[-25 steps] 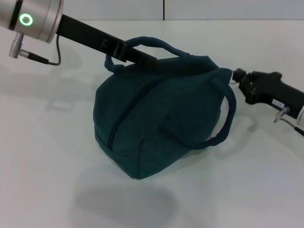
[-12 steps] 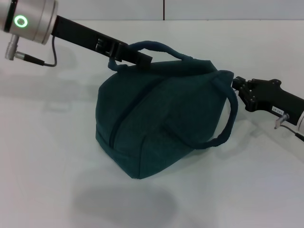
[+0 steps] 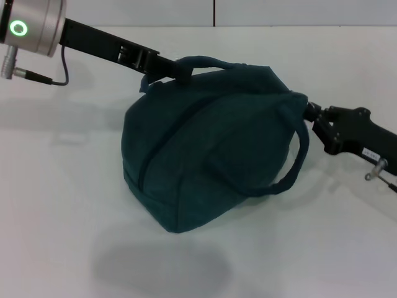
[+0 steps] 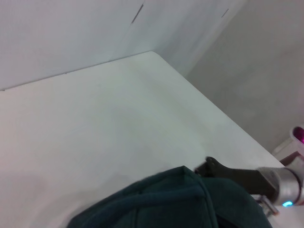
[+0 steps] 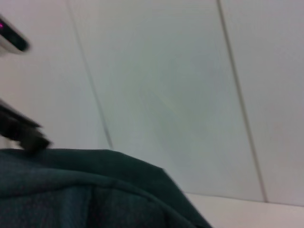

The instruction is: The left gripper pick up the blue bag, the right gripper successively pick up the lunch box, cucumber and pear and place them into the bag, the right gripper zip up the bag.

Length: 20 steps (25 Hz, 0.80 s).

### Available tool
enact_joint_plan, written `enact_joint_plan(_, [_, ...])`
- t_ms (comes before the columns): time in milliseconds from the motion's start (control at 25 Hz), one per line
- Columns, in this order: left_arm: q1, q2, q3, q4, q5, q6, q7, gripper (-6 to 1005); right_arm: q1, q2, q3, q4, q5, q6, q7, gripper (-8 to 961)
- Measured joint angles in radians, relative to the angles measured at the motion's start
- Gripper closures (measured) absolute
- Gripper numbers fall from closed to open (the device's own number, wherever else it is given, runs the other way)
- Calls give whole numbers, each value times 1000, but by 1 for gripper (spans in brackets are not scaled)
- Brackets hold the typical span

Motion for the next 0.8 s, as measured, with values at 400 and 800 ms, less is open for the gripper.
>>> enact_joint_plan(400, [24, 9, -93, 1, 6, -5, 41, 936, -40, -5, -3, -4, -55, -185, -54, 932])
enact_joint_plan(800, [28, 6, -140, -2, -3, -7, 66, 855, -46, -8, 45, 8, -47, -150, -84, 918])
